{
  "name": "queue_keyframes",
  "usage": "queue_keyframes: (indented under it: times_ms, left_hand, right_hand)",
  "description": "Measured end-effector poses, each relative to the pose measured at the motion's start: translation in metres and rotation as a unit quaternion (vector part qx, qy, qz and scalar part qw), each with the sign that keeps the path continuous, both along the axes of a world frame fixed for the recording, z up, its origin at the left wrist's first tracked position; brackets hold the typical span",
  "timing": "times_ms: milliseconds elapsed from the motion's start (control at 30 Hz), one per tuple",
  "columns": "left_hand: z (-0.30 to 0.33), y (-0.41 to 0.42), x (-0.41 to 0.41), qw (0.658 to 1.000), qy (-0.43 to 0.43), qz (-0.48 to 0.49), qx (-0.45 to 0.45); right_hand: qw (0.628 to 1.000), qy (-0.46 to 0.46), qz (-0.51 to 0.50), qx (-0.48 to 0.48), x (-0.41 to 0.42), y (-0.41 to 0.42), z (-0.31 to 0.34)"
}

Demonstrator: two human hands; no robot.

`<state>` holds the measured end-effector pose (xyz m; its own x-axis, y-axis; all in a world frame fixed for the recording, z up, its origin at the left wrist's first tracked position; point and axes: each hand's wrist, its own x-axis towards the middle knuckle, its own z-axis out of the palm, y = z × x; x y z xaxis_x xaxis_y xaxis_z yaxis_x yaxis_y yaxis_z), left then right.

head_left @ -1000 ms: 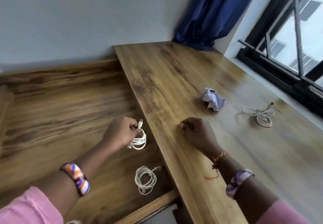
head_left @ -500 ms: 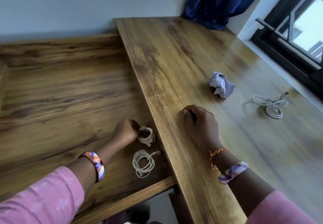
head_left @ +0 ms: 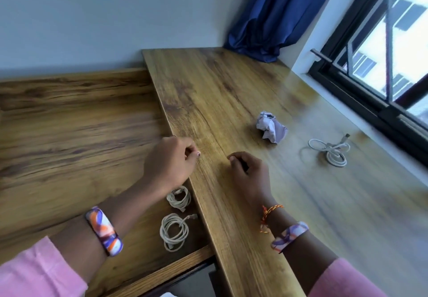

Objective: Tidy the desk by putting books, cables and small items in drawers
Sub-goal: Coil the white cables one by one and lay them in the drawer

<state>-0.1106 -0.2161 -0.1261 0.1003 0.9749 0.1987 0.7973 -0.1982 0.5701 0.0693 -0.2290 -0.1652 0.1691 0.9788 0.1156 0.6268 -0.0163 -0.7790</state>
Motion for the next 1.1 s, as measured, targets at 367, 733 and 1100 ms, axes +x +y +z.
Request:
queue_keyframes:
  times_ms: [367,733,1100]
  left_hand:
    - [0.015,0.024,0.160,0.974,0.074,-0.207,-0.048]
    - [0.010,0.045,0.230,0.929,0.195,-0.295,-0.110]
    - [0.074,0.041,0.220,0.874,-0.249,-0.360,-0.211]
  right_hand:
    - [0.953,-0.141,-0.250,0.102,0.127,-0.019,0.009]
    - [0.958,-0.179,-0.215,-0.062,0.199,-0.010,0.007]
    - [0.951,0.248,-0.114,0.145,0.171,-0.057,0.114]
